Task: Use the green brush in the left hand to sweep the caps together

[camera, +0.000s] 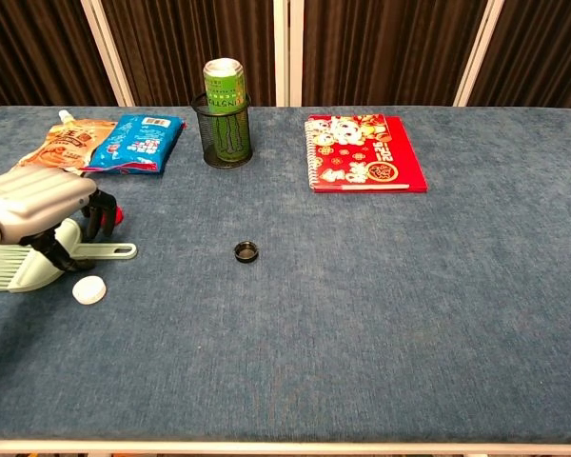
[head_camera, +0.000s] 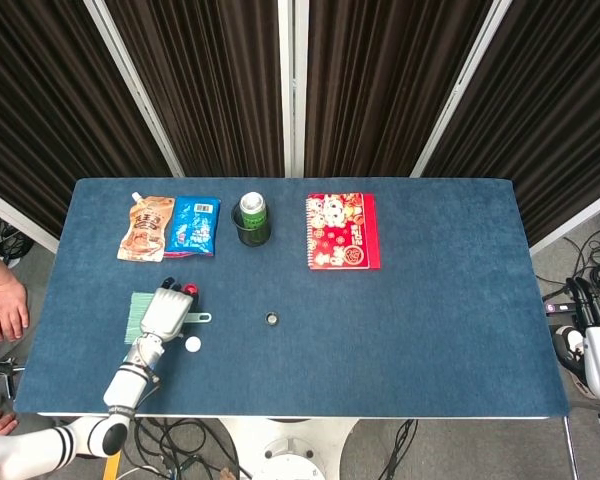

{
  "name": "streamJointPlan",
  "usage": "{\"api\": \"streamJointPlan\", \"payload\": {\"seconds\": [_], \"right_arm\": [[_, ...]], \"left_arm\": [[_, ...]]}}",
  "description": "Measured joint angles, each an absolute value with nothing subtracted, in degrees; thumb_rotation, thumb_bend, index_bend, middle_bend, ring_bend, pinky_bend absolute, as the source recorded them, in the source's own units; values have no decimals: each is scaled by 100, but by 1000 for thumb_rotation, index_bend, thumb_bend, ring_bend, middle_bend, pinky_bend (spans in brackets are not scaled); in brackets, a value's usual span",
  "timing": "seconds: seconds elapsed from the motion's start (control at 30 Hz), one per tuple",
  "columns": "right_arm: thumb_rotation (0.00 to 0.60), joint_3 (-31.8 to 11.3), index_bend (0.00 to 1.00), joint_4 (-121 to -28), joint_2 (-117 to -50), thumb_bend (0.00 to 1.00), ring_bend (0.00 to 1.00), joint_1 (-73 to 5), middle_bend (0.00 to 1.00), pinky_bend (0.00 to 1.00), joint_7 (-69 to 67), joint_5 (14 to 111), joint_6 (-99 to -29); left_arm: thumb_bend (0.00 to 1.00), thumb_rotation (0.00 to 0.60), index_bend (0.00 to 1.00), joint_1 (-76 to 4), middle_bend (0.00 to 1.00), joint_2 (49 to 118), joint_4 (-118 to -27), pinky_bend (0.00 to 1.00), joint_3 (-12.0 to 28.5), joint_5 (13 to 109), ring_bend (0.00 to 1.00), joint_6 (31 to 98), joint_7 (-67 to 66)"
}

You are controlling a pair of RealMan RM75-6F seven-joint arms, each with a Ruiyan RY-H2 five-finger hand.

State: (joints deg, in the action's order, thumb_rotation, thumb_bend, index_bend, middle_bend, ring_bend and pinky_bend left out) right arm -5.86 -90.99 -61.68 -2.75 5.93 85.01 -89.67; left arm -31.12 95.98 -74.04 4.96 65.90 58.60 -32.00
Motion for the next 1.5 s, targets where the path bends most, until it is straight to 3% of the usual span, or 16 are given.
{"api": "streamJointPlan", "payload": {"seconds": [0.63, 0.83, 1.03, 1.33, 1.5], "right_arm": [[600, -573, 0, -9124, -6164, 266, 0, -213, 83, 0, 559, 8496, -8991], [600, -573, 0, -9159, -6148, 265, 0, -206, 83, 0, 564, 8505, -8996], [600, -578, 0, -9218, -6118, 264, 0, -180, 83, 0, 587, 8506, -9031], [600, -574, 0, -9355, -6068, 261, 0, -147, 83, 0, 684, 8554, -9106], [600, -582, 0, -9485, -6008, 262, 0, -130, 84, 0, 799, 8614, -9177]], "left_arm": [[269, 600, 468, -3213, 486, 9595, -7360, 209, 400, 6365, 349, 5645, -3372], [334, 600, 505, -3204, 527, 9541, -7364, 346, 393, 6572, 392, 5687, -2988], [416, 600, 511, -3130, 541, 9421, -7260, 412, 368, 7158, 392, 5959, -1967], [437, 600, 512, -3016, 560, 9213, -6773, 460, 313, 8151, 420, 6599, 660], [438, 600, 515, -3037, 562, 9244, -6047, 467, 340, 8589, 420, 6995, 2293]]}}
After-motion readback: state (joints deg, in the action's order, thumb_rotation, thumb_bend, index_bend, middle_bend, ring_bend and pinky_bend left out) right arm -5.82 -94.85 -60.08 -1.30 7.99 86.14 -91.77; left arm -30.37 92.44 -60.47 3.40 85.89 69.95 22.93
